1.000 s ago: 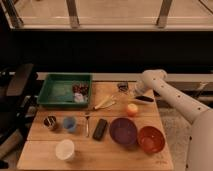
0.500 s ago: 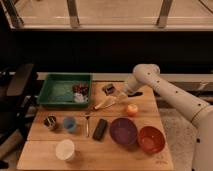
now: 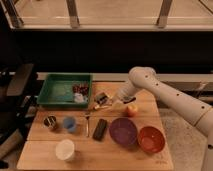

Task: Place brush in plastic cup

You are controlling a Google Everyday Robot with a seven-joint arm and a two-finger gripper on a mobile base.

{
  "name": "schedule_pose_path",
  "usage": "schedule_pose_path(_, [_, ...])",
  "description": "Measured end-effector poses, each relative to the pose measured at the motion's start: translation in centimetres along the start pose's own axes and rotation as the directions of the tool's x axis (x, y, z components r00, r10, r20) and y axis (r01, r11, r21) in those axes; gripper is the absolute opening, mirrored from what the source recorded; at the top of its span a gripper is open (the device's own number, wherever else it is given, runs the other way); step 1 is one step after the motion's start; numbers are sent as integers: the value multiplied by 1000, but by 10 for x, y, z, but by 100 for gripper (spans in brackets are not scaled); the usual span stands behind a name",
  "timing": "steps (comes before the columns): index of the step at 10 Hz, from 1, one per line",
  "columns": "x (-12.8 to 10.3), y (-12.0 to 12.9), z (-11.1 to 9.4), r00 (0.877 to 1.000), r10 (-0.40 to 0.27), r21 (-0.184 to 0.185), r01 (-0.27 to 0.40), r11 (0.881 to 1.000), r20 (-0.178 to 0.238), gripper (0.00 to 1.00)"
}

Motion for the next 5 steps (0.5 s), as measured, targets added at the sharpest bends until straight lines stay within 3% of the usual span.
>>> schedule_pose_path(5, [0,3,0,1000,3,-5,-3,1000,-2,0])
